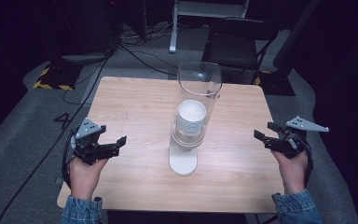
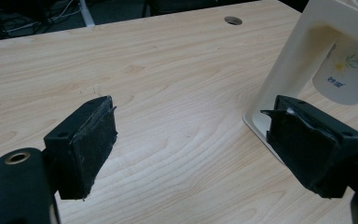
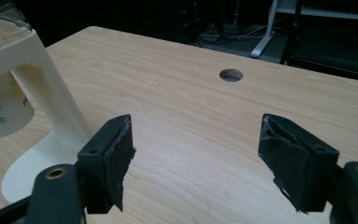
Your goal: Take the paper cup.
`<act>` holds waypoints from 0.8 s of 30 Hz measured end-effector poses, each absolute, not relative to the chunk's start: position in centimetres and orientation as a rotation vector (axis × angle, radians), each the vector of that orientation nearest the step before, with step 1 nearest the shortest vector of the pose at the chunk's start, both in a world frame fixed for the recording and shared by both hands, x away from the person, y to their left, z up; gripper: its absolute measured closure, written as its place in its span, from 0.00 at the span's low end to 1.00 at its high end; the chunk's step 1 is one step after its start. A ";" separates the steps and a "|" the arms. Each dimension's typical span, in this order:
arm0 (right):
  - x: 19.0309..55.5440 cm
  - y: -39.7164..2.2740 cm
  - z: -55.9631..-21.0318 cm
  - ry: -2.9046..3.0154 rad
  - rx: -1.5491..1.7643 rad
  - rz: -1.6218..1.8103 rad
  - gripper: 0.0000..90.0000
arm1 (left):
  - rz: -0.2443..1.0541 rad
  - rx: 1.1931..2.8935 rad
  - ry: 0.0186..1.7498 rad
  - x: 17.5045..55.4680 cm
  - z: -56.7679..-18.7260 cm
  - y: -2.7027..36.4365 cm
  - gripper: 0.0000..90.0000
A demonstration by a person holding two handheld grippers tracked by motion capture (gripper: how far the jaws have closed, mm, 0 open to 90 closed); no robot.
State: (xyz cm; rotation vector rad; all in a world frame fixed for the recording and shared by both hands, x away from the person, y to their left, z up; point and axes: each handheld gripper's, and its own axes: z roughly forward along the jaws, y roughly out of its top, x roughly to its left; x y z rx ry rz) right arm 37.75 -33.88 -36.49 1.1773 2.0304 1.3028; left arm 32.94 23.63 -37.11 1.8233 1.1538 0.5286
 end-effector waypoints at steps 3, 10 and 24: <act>37.8 -33.7 -36.5 2.038 1.174 1.299 0.30 | 0.528 1.820 1.155 32.9 -37.1 23.7 0.17; 37.8 -33.6 -36.5 2.045 1.173 1.299 0.30 | 0.521 1.822 1.156 32.9 -37.2 23.6 0.17; 37.8 -33.2 -36.5 2.066 1.167 1.302 0.28 | 0.518 1.823 1.163 33.0 -37.3 23.6 0.17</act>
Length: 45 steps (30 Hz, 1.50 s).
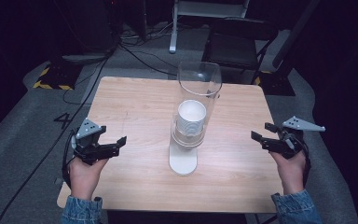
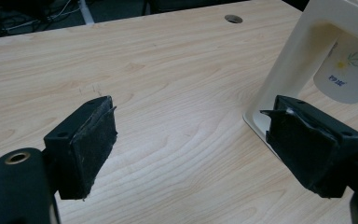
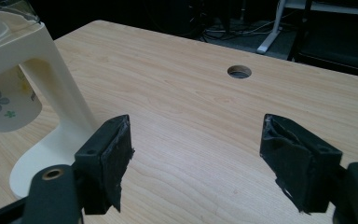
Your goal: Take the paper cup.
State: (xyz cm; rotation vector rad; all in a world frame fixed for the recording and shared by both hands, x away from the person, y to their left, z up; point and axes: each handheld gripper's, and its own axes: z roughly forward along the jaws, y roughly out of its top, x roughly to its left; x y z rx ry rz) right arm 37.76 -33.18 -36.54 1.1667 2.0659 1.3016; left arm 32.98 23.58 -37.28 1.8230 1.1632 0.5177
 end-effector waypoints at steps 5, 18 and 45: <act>37.7 -32.6 -36.5 2.078 1.147 1.310 0.27 | 0.519 1.820 1.156 32.9 -37.3 23.6 0.17; 37.6 -28.4 -36.9 2.215 0.990 1.333 0.18 | 0.508 1.823 1.149 33.0 -37.4 23.4 0.17; 38.3 -18.5 -40.9 2.433 0.719 1.498 0.00 | 0.476 1.842 1.134 33.4 -38.0 22.7 0.17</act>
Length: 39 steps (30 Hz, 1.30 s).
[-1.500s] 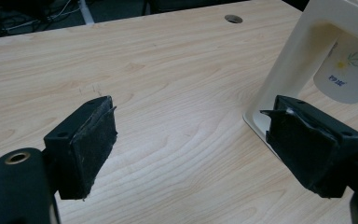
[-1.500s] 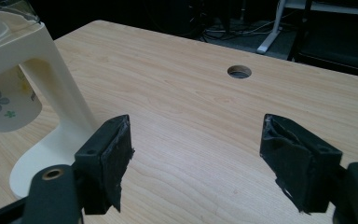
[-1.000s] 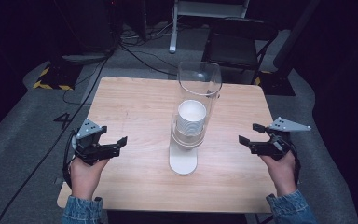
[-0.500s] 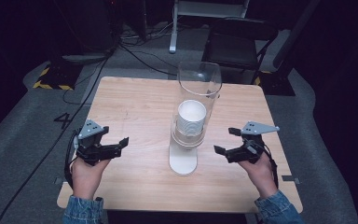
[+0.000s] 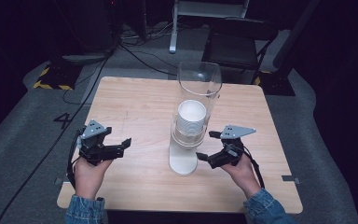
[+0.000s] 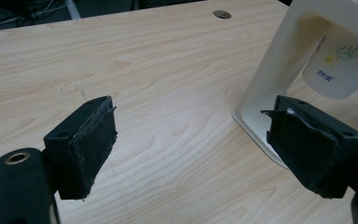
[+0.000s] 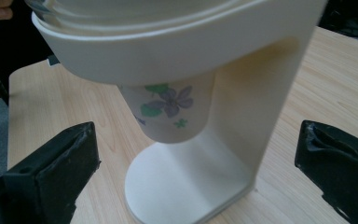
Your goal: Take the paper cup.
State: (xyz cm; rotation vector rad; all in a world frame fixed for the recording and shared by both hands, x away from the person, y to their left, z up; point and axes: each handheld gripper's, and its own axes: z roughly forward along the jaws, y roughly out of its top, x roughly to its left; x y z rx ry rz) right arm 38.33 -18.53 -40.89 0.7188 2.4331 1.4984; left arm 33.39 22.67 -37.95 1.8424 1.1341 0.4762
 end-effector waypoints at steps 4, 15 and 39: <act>38.9 -17.4 -41.3 2.425 0.713 1.559 0.00 | 0.466 1.837 1.133 33.5 -38.0 22.7 0.17; 39.5 -14.9 -42.1 2.387 0.700 1.612 0.09 | 0.463 1.825 1.117 33.2 -38.0 22.4 0.17; 38.9 -14.2 -42.1 2.288 0.590 1.600 0.34 | 0.446 1.821 1.128 32.5 -38.3 22.6 0.17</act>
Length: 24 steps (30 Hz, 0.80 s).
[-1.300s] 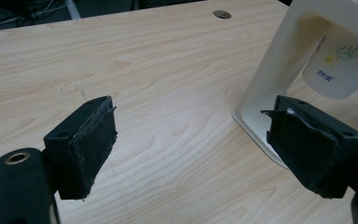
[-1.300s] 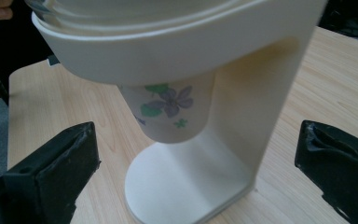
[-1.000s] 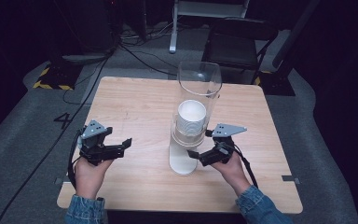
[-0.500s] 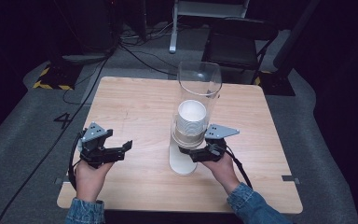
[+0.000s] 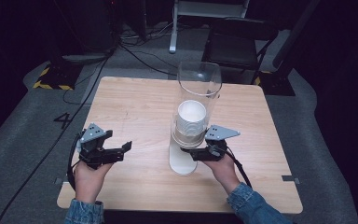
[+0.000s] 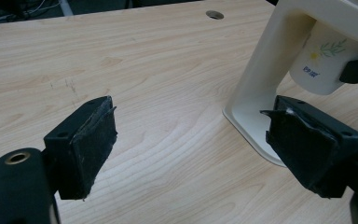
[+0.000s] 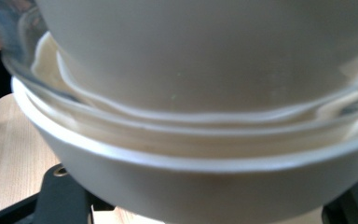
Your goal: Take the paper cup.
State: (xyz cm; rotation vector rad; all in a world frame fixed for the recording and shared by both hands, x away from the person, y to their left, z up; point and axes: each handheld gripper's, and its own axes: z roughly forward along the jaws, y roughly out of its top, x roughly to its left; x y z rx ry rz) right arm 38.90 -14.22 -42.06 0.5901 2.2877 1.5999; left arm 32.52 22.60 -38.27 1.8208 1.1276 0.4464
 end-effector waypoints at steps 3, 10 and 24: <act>38.9 -14.3 -42.1 2.285 0.583 1.595 0.34 | 0.447 1.820 1.126 32.5 -38.3 22.6 0.17; 39.0 -14.3 -42.4 2.271 0.558 1.608 0.34 | 0.432 1.819 1.123 32.5 -38.3 22.6 0.17; 39.0 -14.4 -42.8 2.253 0.552 1.624 0.34 | 0.421 1.817 1.120 32.6 -38.3 22.6 0.17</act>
